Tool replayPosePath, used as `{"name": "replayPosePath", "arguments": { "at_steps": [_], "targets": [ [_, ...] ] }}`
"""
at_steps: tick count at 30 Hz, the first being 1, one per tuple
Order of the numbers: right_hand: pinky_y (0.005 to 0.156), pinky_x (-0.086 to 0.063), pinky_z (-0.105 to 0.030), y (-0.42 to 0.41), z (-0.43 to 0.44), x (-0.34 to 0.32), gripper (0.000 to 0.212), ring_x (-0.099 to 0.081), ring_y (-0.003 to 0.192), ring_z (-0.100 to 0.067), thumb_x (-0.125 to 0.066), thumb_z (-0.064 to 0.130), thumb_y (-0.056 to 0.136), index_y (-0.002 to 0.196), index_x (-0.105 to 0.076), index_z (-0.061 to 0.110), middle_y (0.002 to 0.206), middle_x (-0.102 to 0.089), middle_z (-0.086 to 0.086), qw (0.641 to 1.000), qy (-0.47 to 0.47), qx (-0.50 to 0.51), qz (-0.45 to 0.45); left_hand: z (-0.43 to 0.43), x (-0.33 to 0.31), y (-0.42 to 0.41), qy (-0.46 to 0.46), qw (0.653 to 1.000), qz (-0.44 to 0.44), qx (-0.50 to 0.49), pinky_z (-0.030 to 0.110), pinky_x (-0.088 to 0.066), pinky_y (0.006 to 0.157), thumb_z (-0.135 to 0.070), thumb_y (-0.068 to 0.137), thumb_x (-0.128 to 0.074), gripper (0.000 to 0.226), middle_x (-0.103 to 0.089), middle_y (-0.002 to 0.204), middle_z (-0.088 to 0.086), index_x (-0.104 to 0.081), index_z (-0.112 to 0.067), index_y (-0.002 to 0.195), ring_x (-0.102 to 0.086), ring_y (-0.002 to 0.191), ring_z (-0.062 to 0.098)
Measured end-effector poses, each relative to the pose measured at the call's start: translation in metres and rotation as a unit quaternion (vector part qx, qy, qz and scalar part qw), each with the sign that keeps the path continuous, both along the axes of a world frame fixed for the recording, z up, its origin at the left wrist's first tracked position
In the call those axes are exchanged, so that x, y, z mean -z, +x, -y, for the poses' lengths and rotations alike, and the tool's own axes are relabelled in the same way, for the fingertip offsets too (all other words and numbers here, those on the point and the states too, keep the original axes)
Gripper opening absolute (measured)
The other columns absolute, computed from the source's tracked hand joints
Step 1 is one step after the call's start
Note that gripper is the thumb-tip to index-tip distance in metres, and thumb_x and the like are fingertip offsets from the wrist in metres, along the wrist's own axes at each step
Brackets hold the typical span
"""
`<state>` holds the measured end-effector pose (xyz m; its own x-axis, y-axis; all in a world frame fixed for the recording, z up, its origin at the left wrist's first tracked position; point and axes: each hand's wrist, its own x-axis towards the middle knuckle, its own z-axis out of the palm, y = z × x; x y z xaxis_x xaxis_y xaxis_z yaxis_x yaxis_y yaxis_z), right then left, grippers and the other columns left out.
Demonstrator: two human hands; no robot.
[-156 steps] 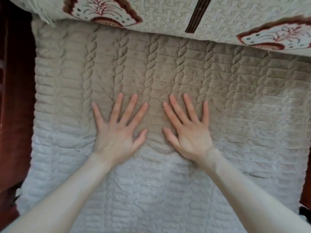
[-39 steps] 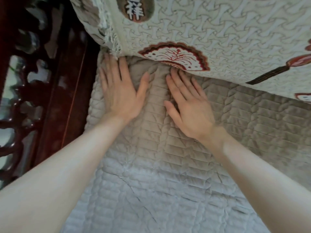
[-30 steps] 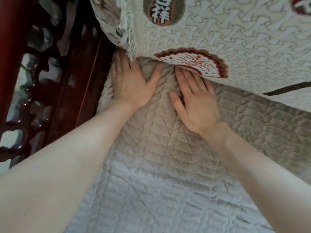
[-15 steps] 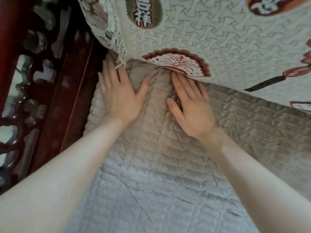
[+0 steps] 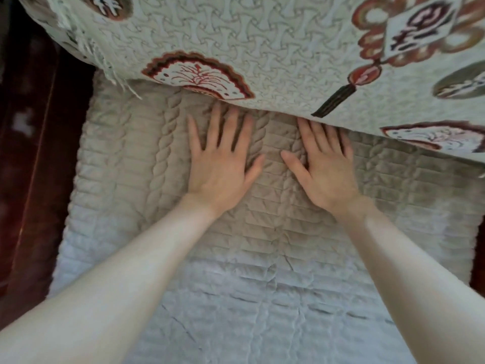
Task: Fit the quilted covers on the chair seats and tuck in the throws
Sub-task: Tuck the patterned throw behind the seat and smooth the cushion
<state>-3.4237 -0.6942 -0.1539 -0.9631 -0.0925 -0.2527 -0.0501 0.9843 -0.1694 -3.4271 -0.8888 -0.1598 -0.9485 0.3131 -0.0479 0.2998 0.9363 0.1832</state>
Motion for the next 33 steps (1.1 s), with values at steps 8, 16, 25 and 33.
{"name": "replayPosePath", "arguments": {
  "at_steps": [8,16,25,33],
  "targets": [
    [0.114,-0.001,-0.057,0.025,-0.092,-0.002,0.079,-0.014,0.147,-0.019,-0.016,0.073,0.087,0.154,-0.012,0.032,0.161,-0.018,0.007,0.997,0.067,0.000,0.042,-0.037,0.014,-0.006,-0.028,0.993,0.015,0.112,0.064,0.001,0.111,-0.061,0.092,-0.028,0.067,-0.023,0.160,0.001,-0.026,-0.032,0.151,-0.013,0.146,0.023],
    [0.114,0.008,-0.059,0.034,-0.114,-0.001,0.081,-0.001,0.149,-0.023,-0.011,0.074,0.086,0.155,-0.003,0.031,0.163,-0.005,0.008,0.995,0.066,0.057,0.040,-0.085,-0.001,-0.005,-0.026,0.996,0.040,0.079,0.067,-0.001,0.111,-0.062,0.094,-0.027,0.067,-0.030,0.156,0.004,-0.028,-0.028,0.152,-0.020,0.145,0.027],
    [0.116,0.011,-0.050,0.041,-0.129,-0.010,0.076,-0.001,0.149,-0.021,-0.019,0.063,0.091,0.155,-0.004,0.026,0.163,-0.008,0.005,0.998,0.009,0.063,0.024,-0.112,-0.002,0.016,-0.002,0.994,0.020,0.107,0.068,-0.008,0.111,-0.054,0.094,-0.033,0.064,-0.033,0.154,0.013,-0.036,-0.019,0.148,-0.024,0.143,0.038],
    [0.114,-0.010,-0.053,0.009,-0.175,-0.012,0.058,-0.031,0.139,-0.035,-0.025,0.053,0.102,0.147,-0.036,0.018,0.152,-0.037,-0.014,0.991,0.034,0.123,0.042,-0.148,0.000,-0.018,-0.052,0.996,0.043,0.063,0.063,-0.007,0.111,-0.056,0.094,-0.022,0.066,-0.039,0.150,0.009,-0.038,-0.017,0.145,-0.029,0.136,0.041]
  ]
}}
